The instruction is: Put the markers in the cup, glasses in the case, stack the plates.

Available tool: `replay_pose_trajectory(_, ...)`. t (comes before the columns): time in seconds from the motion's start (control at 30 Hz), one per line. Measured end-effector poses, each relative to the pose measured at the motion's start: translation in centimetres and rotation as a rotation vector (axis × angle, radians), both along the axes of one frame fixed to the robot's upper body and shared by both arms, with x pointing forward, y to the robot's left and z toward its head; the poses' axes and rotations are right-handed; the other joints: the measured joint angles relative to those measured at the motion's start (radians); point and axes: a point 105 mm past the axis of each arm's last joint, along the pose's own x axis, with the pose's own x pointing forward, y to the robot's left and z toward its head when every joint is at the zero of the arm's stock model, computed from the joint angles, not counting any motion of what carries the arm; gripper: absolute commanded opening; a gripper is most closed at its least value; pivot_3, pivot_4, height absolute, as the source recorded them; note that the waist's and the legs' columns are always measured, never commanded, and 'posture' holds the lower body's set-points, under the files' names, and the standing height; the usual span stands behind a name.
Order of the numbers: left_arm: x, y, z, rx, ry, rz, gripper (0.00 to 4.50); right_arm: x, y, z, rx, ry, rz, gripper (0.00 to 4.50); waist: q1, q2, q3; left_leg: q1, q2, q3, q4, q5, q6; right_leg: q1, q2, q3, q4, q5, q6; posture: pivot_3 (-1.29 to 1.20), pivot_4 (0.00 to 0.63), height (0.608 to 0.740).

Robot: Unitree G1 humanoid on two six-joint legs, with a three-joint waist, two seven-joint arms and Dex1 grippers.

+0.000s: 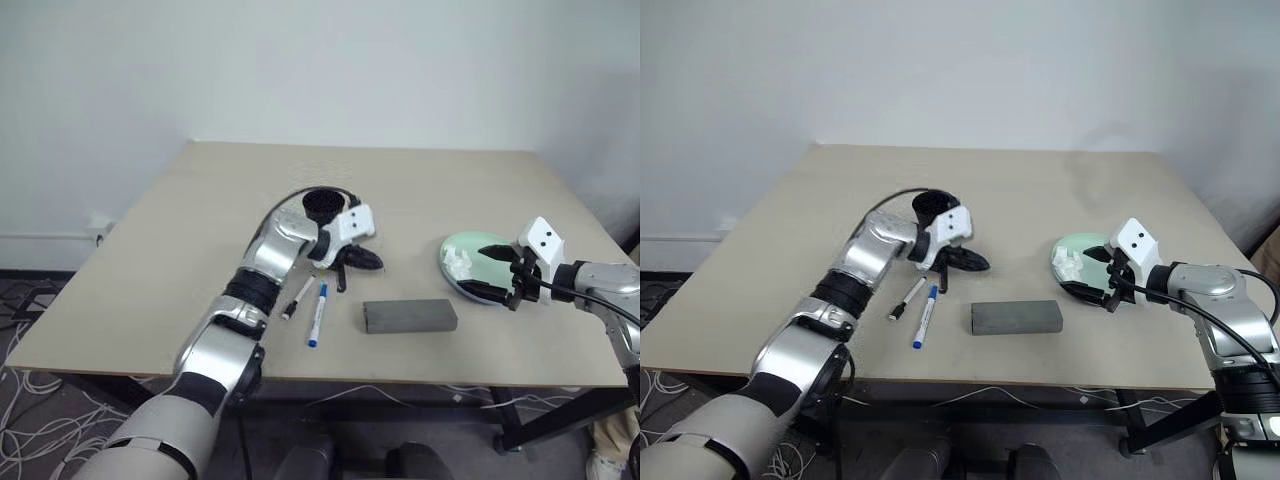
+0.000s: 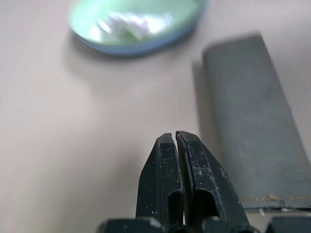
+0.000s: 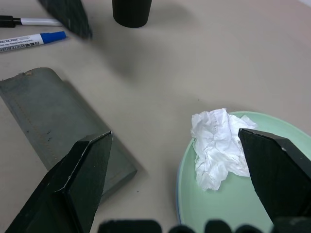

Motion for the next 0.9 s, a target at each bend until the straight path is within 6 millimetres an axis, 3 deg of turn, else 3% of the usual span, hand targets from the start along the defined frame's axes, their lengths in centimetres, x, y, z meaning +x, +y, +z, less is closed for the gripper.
replay_pose_trajectory(0.1,-1.7,2.8,0.2,-0.035,0.038,0.034,0.02,-0.2,0.0,-0.1,0.000,0.003,0.000,4.50,-0.012,0.001,-0.001,0.001,0.000,0.000,-0.002,0.000,0.000,0.000,0.000,0.001,0.000,0.000,-0.001,0.00,0.000,0.731)
replay_pose_trajectory(0.2,-2.5,4.5,-0.9,-0.043,0.105,0.147,0.58,-0.2,0.1,-0.1,0.001,-0.001,0.004,4.50,-0.011,0.001,-0.001,0.001,0.000,0.000,-0.002,0.000,0.000,-0.001,0.000,0.000,0.000,0.000,-0.001,0.00,0.000,0.731)
replay_pose_trajectory(0.33,-3.2,7.2,-1.4,-0.066,0.142,0.340,1.88,-0.1,0.4,-0.2,0.008,0.001,0.008,4.50,-0.011,0.001,0.000,0.003,0.000,0.000,-0.002,0.000,0.000,0.000,0.000,0.000,0.000,0.000,0.000,0.00,0.000,0.731)
replay_pose_trajectory(0.47,-3.4,7.2,-0.8,-0.114,0.112,0.463,3.27,0.0,0.8,-0.3,0.017,0.005,0.019,4.50,-0.005,0.001,0.000,0.005,-0.001,0.000,-0.002,0.000,0.000,0.001,0.000,0.001,0.000,0.001,0.001,0.00,0.000,0.731)
replay_pose_trajectory(0.6,-3.7,7.1,-1.0,-0.139,0.180,0.580,3.27,0.3,1.1,-0.5,0.017,0.011,0.032,4.50,-0.005,0.001,0.000,0.007,-0.001,0.000,-0.003,0.001,-0.001,0.002,0.001,0.001,0.001,0.001,0.001,0.00,0.000,0.731)
replay_pose_trajectory(0.77,-4.9,7.2,-4.1,-0.060,0.313,0.708,3.27,0.6,0.8,-0.6,0.010,0.014,0.026,4.50,-0.005,0.001,0.000,0.011,-0.001,0.001,-0.005,0.001,-0.002,0.004,0.001,0.001,0.001,0.000,0.002,0.00,0.000,0.731)
replay_pose_trajectory(0.9,-5.3,7.1,-5.4,-0.019,0.383,0.783,3.27,0.6,0.9,-0.7,0.013,0.014,0.032,4.50,-0.004,0.001,0.000,0.011,-0.001,0.001,-0.005,0.001,-0.002,0.004,0.001,0.002,0.001,-0.001,0.003,0.00,0.000,0.731)
